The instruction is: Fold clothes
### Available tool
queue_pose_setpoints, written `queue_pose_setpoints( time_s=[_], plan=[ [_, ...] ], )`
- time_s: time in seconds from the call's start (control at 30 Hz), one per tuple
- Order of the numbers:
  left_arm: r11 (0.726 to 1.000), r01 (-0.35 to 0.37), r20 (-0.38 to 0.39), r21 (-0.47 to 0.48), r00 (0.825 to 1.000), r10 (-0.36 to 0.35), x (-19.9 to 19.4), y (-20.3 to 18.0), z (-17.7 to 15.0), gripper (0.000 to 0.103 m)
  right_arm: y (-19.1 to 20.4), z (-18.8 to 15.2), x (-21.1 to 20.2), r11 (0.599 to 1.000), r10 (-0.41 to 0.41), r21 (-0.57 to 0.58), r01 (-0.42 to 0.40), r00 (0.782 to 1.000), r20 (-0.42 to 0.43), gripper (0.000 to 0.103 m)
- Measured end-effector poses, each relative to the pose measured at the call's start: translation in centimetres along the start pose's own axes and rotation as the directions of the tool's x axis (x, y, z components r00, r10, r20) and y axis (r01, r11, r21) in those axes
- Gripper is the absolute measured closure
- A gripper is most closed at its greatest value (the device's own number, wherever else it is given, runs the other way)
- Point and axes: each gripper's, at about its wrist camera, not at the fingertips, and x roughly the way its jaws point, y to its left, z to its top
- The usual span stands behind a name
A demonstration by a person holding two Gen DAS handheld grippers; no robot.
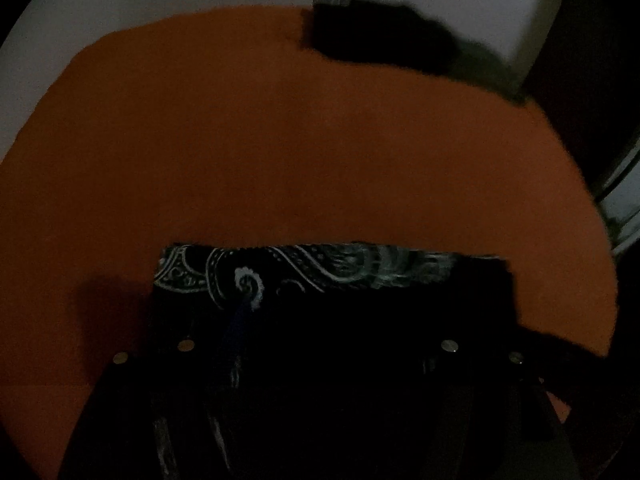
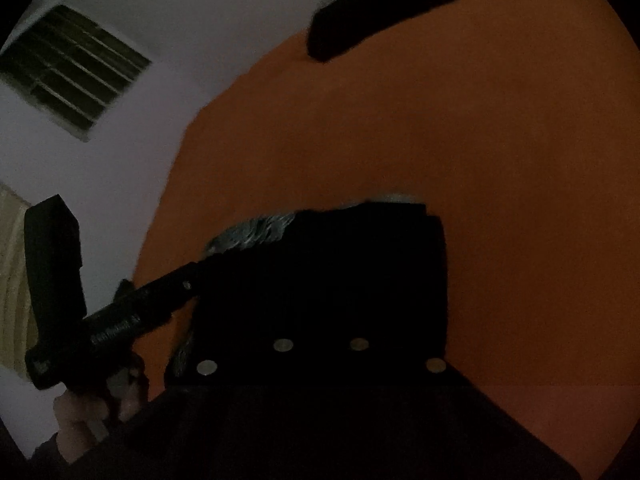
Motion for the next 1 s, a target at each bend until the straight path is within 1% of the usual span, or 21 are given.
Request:
queue_pose_setpoints(
  time_s=[0.03,0.1,0.17,0.23,0.33,0.43,0.47,0.57,0.63,0.73,0.83,0.9,0.93,1.0],
  plan=[
    [1.000,-0.006,-0.015,-0.012,1.000,0.006,1.1,0.1,0.1,0.031,-0.1,0.4,0.8,0.999,-0.032,0.011,0.032,0.999,-0.021,0.103],
    [0.999,-0.013,-0.016,-0.038,1.000,0.013,2.5,0.0,0.2,0.028,-1.0,0.5,2.3,0.996,-0.080,0.039,0.082,0.995,-0.058,0.103],
    [0.998,-0.043,-0.005,-0.035,0.999,0.043,2.8,-0.4,0.0,0.026,-0.7,0.2,2.9,0.993,-0.103,0.046,0.106,0.993,-0.048,0.103],
    [0.997,-0.066,-0.008,-0.033,0.998,0.065,2.6,-1.0,-0.2,0.025,-0.4,0.0,3.4,0.991,-0.125,0.049,0.127,0.991,-0.040,0.103],
    [0.997,-0.072,-0.026,-0.016,0.997,0.072,2.2,-1.4,0.1,0.024,0.8,0.9,4.0,0.989,-0.139,0.045,0.141,0.989,-0.054,0.103],
    [0.997,-0.077,-0.048,0.021,0.996,0.078,0.3,-1.7,-0.2,0.024,2.8,2.4,3.9,0.987,-0.155,0.035,0.158,0.985,-0.069,0.103],
    [0.996,-0.078,-0.050,0.050,0.995,0.080,-0.6,-2.0,-0.8,0.024,3.1,2.3,3.3,0.986,-0.160,0.039,0.163,0.984,-0.071,0.103],
    [0.984,-0.086,-0.040,0.154,0.995,0.093,-3.3,-2.8,-3.2,0.024,3.0,1.1,1.6,0.986,-0.149,0.064,0.156,0.983,-0.106,0.103],
    [0.978,-0.084,-0.046,0.189,0.994,0.095,-3.9,-3.0,-4.8,0.024,3.1,-0.2,0.7,0.986,-0.149,0.051,0.156,0.981,-0.126,0.103],
    [0.972,-0.102,-0.076,0.210,0.990,0.120,-2.4,-3.1,-5.9,0.024,3.6,-1.6,0.7,0.982,-0.186,-0.007,0.187,0.972,-0.142,0.103],
    [0.977,-0.096,-0.090,0.192,0.989,0.115,-1.5,-2.9,-6.1,0.024,3.5,-2.0,2.0,0.973,-0.230,-0.048,0.225,0.961,-0.153,0.103],
    [0.978,-0.093,-0.079,0.185,0.991,0.109,-2.2,-3.0,-6.2,0.024,4.1,-2.1,1.8,0.973,-0.231,-0.047,0.227,0.963,-0.141,0.103],
    [0.977,-0.095,-0.069,0.189,0.992,0.110,-2.9,-3.0,-6.4,0.024,4.6,-2.2,1.3,0.975,-0.220,-0.053,0.215,0.967,-0.130,0.101],
    [0.973,-0.087,-0.048,0.213,0.994,0.099,-4.6,-2.9,-7.3,0.024,5.6,-2.8,0.0,0.980,-0.191,-0.071,0.184,0.976,-0.110,0.101]
  ],
)
